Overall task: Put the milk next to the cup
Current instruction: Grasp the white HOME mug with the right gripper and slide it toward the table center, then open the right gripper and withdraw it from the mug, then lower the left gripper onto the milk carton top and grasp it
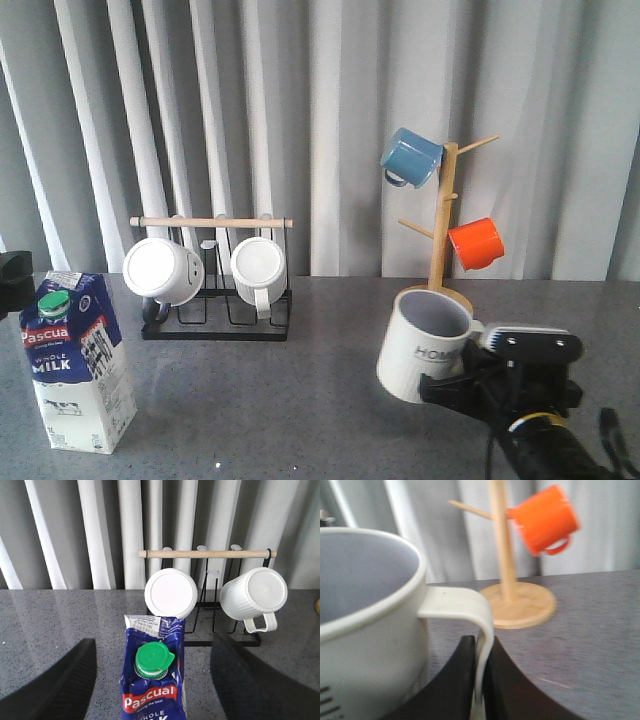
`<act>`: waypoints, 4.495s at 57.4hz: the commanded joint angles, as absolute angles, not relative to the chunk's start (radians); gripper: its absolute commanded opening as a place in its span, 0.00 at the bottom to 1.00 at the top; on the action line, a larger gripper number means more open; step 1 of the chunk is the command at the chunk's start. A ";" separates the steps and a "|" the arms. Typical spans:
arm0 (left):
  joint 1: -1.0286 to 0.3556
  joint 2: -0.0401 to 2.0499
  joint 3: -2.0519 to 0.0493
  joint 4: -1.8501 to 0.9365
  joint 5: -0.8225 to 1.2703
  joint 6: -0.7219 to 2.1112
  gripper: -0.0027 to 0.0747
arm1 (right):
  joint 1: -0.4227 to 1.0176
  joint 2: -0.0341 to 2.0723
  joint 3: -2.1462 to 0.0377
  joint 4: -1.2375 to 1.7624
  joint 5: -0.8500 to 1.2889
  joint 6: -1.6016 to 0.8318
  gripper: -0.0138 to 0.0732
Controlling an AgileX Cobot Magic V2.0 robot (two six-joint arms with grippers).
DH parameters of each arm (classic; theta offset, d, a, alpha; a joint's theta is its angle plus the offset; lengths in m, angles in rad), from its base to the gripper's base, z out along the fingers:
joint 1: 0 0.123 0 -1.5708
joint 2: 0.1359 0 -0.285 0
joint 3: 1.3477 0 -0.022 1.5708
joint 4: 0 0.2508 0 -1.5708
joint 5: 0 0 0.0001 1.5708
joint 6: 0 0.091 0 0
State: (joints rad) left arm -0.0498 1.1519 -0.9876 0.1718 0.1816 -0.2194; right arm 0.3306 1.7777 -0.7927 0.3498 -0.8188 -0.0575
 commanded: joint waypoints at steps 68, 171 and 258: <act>-0.054 1.134 -1.020 0.168 0.111 -0.228 0.63 | 0.557 1.900 -0.927 0.587 -0.763 -0.264 0.20; -0.054 1.134 -1.020 0.168 0.111 -0.228 0.63 | 0.109 1.075 -0.683 0.075 -0.420 -0.222 0.56; -0.045 1.238 -1.043 0.168 -0.139 -0.231 0.63 | -0.003 0.904 -0.767 -0.160 -0.006 0.159 0.15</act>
